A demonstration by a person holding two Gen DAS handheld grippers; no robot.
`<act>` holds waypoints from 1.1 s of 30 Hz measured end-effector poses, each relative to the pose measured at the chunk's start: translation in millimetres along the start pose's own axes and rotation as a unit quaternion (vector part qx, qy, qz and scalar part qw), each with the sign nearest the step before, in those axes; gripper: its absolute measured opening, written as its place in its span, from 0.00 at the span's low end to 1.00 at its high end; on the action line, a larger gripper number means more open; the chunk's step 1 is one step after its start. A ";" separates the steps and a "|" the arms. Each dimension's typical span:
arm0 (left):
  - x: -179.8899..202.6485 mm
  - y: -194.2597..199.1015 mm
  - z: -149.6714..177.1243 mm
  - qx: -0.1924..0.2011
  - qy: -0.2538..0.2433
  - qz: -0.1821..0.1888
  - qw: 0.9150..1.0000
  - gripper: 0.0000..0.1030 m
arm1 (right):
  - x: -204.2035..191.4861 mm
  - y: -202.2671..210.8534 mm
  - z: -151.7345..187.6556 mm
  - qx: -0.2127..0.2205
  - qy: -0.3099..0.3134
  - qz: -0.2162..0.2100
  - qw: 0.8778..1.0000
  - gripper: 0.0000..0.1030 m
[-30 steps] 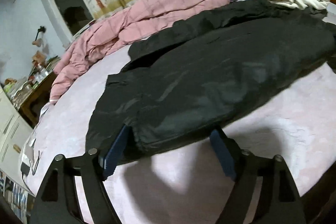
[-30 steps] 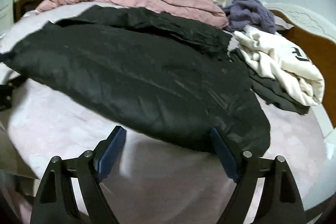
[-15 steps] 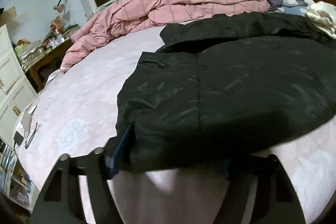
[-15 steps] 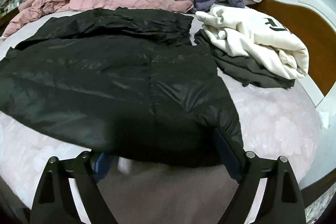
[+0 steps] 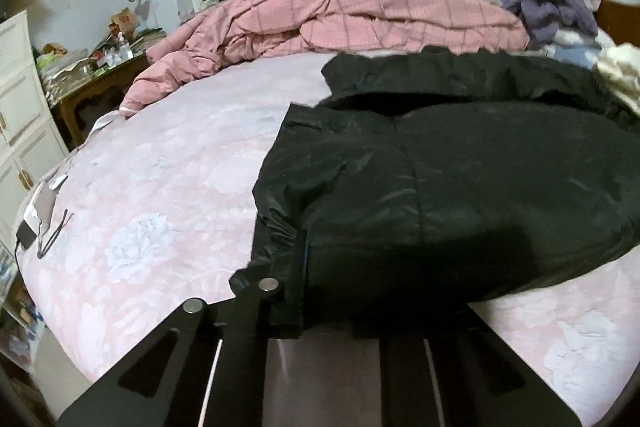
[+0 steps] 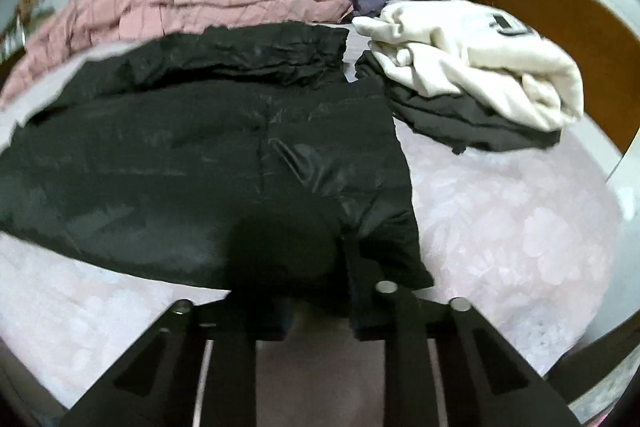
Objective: Fold large clothes
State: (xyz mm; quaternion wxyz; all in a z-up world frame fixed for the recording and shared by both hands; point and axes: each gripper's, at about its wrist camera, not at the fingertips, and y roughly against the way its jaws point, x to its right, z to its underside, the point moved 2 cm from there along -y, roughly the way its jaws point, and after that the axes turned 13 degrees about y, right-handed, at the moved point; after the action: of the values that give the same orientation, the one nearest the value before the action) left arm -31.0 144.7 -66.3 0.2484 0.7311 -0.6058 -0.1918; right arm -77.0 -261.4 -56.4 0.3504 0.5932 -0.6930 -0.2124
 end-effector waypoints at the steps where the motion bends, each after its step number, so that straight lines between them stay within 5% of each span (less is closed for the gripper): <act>1: -0.6 5.1 -0.9 0.005 0.002 0.001 1.000 0.11 | 3.5 3.1 0.5 0.008 -0.010 -0.012 1.000 0.13; 12: -4.3 108.8 -25.3 0.087 0.041 0.041 0.995 0.09 | 25.1 86.3 30.3 0.109 -0.065 -0.013 0.992 0.09; 17: -4.3 133.8 -38.7 0.091 0.039 0.049 0.994 0.09 | 37.1 124.3 21.6 0.153 -0.066 -0.005 0.986 0.09; 24: 17.5 67.5 -107.7 0.059 0.035 0.031 0.997 0.09 | 39.8 108.3 -73.7 0.184 -0.022 0.001 0.983 0.09; 33: 54.6 -70.3 -164.3 -0.039 0.021 0.006 0.999 0.11 | 25.9 -5.8 -191.9 0.113 0.006 -0.011 0.994 0.09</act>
State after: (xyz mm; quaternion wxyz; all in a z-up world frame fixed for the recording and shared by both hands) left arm 130.5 122.7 24.9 0.2907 0.7211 -0.5969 -0.1980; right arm 67.2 -264.5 73.0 0.2831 0.6373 -0.7042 -0.1332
